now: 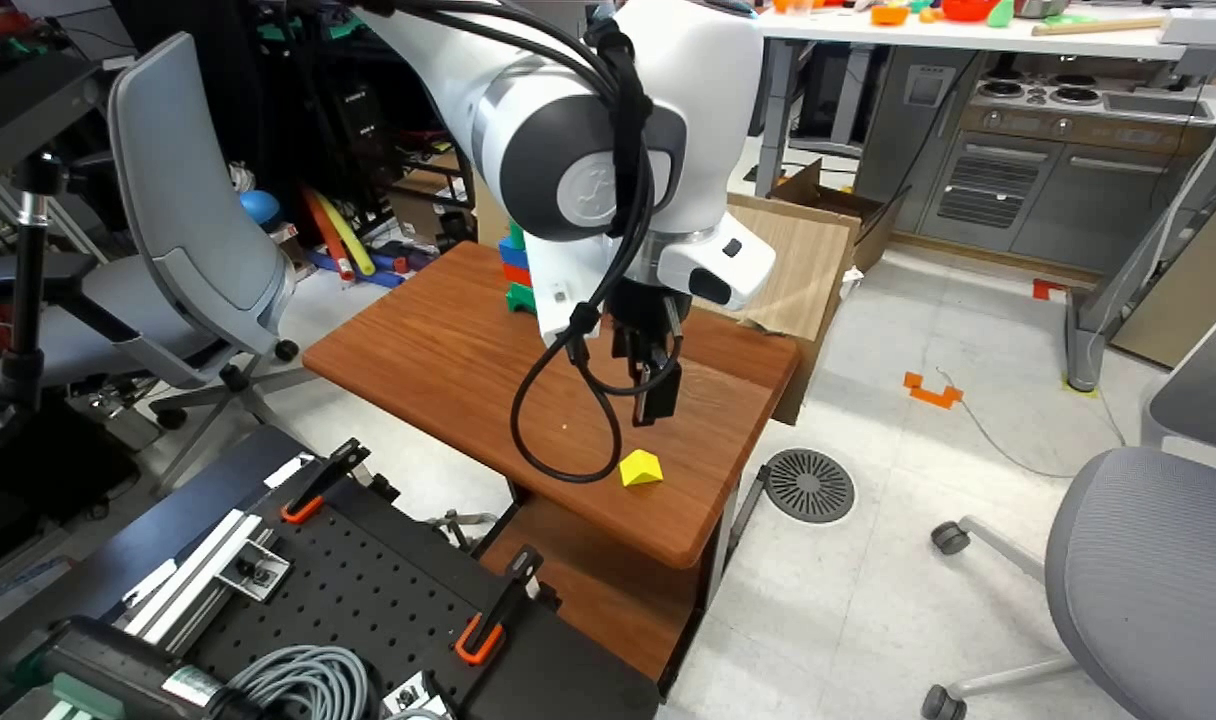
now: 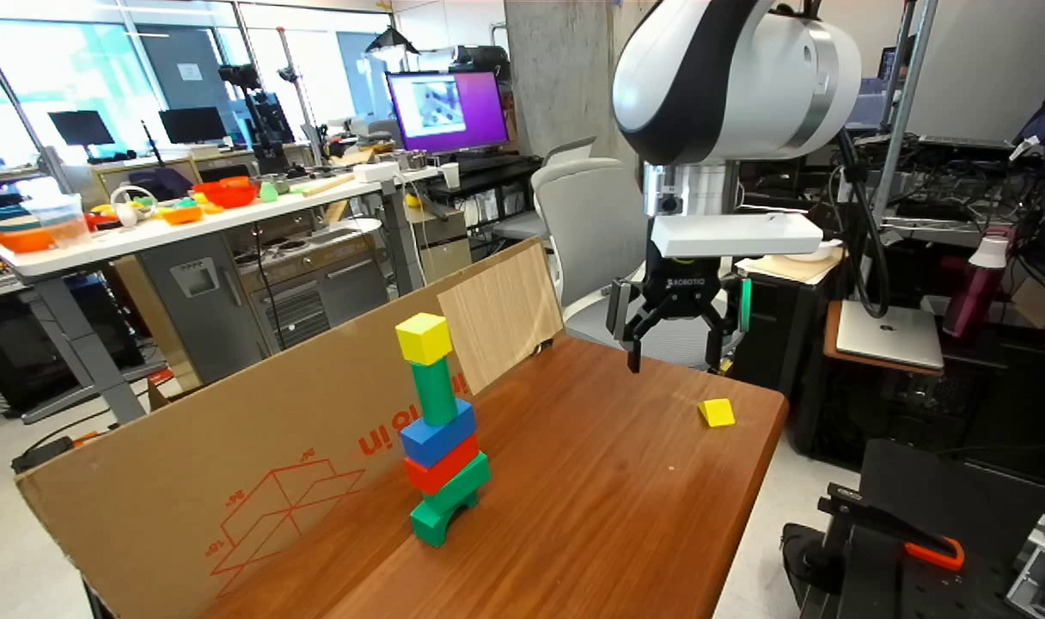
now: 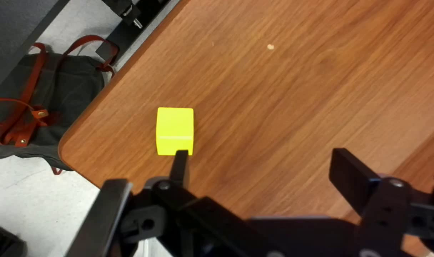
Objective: Pick the triangular block on the table and put it on top of the stack of blocks
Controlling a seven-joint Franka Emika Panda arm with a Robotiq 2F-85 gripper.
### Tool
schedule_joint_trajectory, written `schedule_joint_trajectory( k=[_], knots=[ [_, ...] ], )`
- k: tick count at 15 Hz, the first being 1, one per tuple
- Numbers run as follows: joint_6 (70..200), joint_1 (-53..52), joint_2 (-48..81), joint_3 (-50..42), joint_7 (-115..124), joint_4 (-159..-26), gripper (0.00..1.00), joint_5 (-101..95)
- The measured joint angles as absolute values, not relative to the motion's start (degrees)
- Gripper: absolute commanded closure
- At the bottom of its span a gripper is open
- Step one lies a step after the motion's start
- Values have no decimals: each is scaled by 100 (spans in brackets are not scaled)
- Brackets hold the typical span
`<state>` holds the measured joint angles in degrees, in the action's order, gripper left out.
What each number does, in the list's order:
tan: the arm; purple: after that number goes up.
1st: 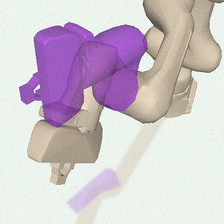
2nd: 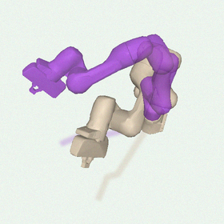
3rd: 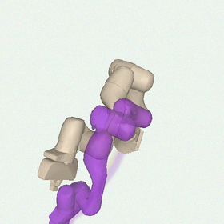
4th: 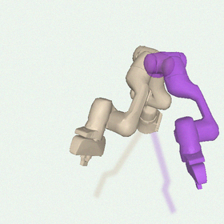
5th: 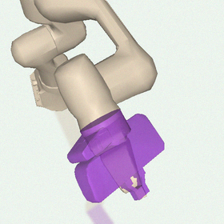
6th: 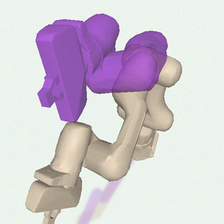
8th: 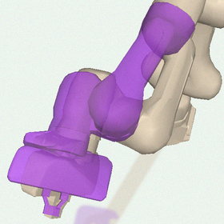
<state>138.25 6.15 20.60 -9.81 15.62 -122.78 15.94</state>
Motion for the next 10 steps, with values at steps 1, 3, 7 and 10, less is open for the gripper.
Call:
schedule_joint_trajectory(
  k=[1, 3, 7, 10],
  knots=[
    [13822, 616, 2085, -1004, 1649, -12278, 0, 1594],
    [13818, 627, 2134, -1037, 1781, -12278, 0, 1594],
    [13815, 666, 2166, -1079, 1923, -12278, 0, 1593],
    [13789, 718, 2174, -1099, 1946, -12279, 0, 1592]
  ],
)
